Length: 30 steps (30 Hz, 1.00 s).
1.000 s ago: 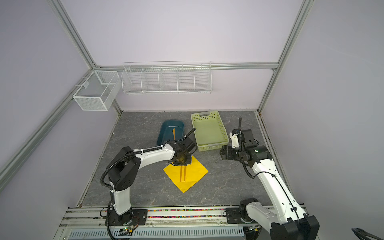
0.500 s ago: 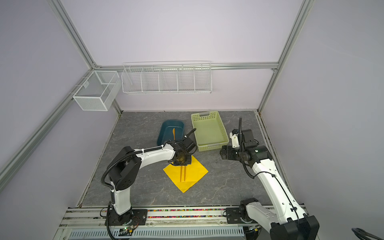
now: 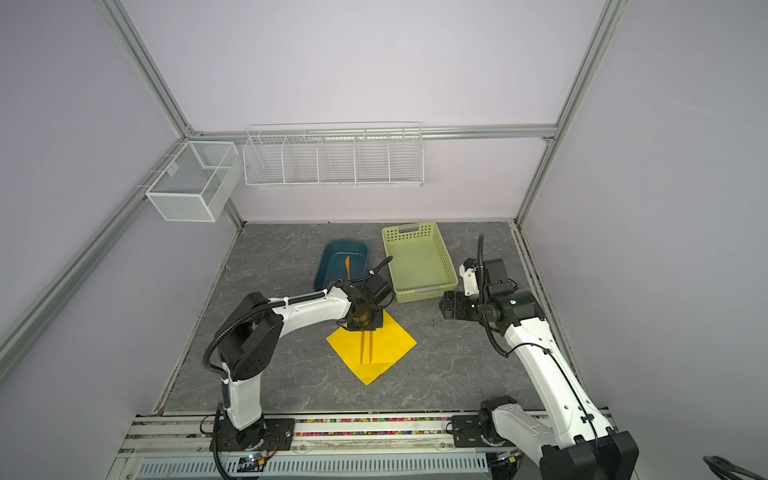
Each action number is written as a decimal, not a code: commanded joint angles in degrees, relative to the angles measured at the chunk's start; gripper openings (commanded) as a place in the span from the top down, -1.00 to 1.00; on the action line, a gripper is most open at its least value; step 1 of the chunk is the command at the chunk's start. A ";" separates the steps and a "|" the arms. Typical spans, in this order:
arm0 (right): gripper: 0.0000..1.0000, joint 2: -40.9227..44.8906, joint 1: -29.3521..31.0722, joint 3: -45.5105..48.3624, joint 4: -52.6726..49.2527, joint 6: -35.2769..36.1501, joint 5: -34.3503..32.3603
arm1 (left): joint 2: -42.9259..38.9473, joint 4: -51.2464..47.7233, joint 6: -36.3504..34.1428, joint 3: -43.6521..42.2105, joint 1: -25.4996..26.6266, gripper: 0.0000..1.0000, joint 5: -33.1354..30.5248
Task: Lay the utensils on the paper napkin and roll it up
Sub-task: 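Lower the fork onto the napkin next to the spoon and release, then raise the left gripper and move it back over the teal tray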
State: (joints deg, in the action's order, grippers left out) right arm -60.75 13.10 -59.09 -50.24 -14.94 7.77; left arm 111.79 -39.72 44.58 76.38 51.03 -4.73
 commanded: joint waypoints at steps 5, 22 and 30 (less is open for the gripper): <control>-0.67 0.01 -0.45 0.77 0.84 1.29 0.93 | 1.07 -1.75 0.94 1.95 0.21 0.69 -1.44; -0.65 0.94 -0.57 0.30 1.17 0.59 0.53 | -8.53 -9.38 -1.28 6.96 0.23 0.65 -5.10; -0.55 0.67 -0.49 -0.06 3.01 -2.03 5.21 | -15.18 -16.17 -5.10 11.48 -1.64 0.65 -9.62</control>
State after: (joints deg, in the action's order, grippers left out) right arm -59.94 12.84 -59.09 -49.17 -15.75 10.00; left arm 98.19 -50.43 41.78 85.82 50.65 -10.90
